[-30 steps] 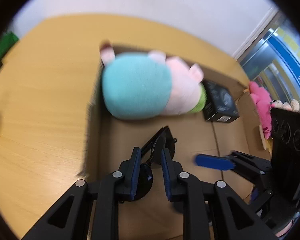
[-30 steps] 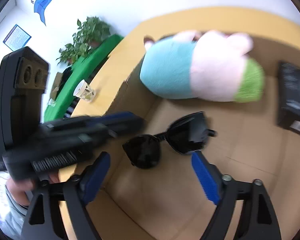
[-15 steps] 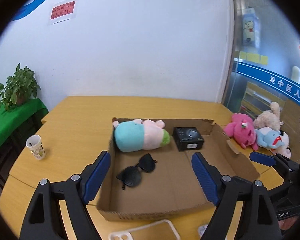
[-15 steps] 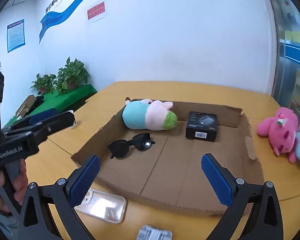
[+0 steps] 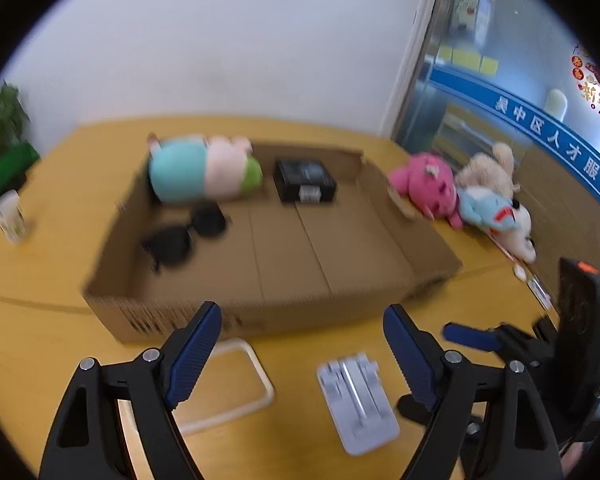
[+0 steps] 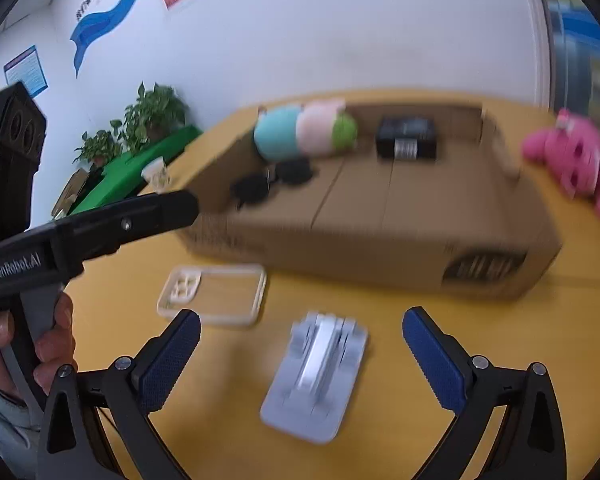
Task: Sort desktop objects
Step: 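Withdraw both tools from the box toward the grey phone stand, then close both grippers on the grey phone stand and lift it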
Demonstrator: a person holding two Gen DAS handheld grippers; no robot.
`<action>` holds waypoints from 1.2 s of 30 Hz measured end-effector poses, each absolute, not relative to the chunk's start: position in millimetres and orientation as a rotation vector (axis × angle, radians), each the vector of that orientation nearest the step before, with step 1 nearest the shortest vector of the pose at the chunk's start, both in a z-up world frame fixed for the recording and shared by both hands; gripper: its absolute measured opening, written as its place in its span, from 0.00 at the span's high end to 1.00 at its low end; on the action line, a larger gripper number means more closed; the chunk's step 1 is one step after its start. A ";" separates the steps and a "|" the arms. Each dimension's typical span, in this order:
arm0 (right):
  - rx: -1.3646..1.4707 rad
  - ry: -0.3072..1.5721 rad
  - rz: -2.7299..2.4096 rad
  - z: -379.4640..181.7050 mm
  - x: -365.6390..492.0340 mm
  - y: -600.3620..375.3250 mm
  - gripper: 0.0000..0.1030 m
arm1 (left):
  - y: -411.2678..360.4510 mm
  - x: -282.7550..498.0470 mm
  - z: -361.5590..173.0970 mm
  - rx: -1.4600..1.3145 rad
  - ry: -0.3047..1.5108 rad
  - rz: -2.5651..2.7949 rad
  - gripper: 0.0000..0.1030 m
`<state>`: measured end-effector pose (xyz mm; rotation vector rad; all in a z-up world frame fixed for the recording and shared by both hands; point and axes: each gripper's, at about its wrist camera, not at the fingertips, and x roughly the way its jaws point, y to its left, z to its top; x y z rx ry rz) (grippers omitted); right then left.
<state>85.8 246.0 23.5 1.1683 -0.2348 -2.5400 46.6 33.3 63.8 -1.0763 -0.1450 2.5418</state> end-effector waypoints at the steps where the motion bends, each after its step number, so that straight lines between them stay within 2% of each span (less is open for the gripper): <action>1: 1.197 -0.249 -2.521 14.2 88.9 244.4 0.00 | 34.3 46.2 53.7 -1.115 -0.164 2.516 0.19; 5: 1.280 -0.237 -2.482 -18.6 98.5 231.4 0.01 | 44.2 44.5 22.2 -1.236 -0.201 2.421 0.19; 11: 1.295 -0.142 -2.526 -37.7 107.7 218.4 0.03 | 60.7 36.9 -12.5 -1.380 -0.244 2.272 0.19; 15: 1.317 -0.126 -2.552 -49.9 113.2 215.9 0.24 | 66.7 30.9 -34.8 -1.485 -0.297 2.188 0.21; 19: 1.303 -0.131 -2.574 -50.4 116.5 217.9 0.33 | 76.1 32.5 -47.5 -1.528 -0.298 2.127 0.21; 22: 1.301 -0.130 -2.578 -50.1 116.3 217.9 0.36 | 85.8 35.5 -48.8 -1.519 -0.266 2.125 0.23; 24: 1.296 -0.139 -2.584 -48.9 116.1 219.7 0.41 | 88.2 34.1 -48.6 -1.519 -0.263 2.130 0.28; 25: 1.290 -0.156 -2.579 -48.9 116.7 221.8 0.42 | 88.9 34.1 -49.5 -1.522 -0.271 2.126 0.41; 26: 1.289 -0.157 -2.581 -48.3 116.6 221.7 0.42 | 88.1 33.9 -49.0 -1.524 -0.263 2.146 0.50; 27: 1.288 -0.155 -2.582 -47.7 116.3 221.9 0.42 | 88.2 33.6 -49.0 -1.534 -0.248 2.159 0.53; 36: 1.237 -0.209 -2.580 -42.0 119.0 227.9 0.44 | 86.2 40.8 -41.5 -1.503 -0.236 2.208 0.54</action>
